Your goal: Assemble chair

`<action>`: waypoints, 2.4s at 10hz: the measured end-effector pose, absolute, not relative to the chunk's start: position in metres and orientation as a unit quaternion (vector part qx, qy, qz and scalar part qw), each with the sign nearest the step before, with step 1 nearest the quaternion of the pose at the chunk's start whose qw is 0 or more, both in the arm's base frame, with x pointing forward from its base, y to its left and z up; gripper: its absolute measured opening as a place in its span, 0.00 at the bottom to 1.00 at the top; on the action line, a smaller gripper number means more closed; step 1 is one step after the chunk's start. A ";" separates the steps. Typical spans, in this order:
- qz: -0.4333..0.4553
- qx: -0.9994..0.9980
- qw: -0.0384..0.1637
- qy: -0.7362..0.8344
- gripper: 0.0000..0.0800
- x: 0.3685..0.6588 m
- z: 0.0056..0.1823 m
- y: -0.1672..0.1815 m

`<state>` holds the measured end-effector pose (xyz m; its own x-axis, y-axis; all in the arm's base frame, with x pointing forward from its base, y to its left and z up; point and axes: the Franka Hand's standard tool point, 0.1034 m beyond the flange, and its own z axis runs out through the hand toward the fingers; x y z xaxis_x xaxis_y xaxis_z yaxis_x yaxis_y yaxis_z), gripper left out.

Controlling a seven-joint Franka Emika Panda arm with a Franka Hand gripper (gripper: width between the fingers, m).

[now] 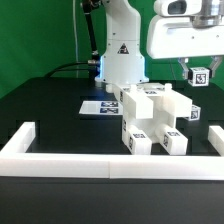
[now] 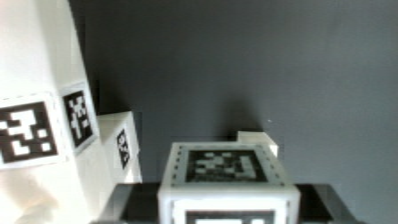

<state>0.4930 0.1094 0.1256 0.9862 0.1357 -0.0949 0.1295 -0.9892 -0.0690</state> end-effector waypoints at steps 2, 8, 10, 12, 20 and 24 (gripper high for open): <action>0.047 -0.994 0.033 -0.093 0.36 0.511 0.142 0.092; 0.047 -0.990 0.032 -0.133 0.36 0.520 0.147 0.080; 0.039 -0.988 0.031 -0.144 0.36 0.519 0.146 0.070; 0.034 -0.988 0.030 -0.151 0.36 0.516 0.139 0.063; 0.014 -0.986 0.023 -0.162 0.36 0.512 0.126 0.057; 0.018 -0.987 0.022 -0.156 0.36 0.509 0.123 0.056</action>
Offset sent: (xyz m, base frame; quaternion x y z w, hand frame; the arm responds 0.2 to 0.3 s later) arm 0.0243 -0.0044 0.0189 -0.0250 -0.0247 -0.0309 0.9989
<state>0.5091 0.0563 0.1227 0.9504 0.3098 -0.0292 0.3081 -0.9500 -0.0499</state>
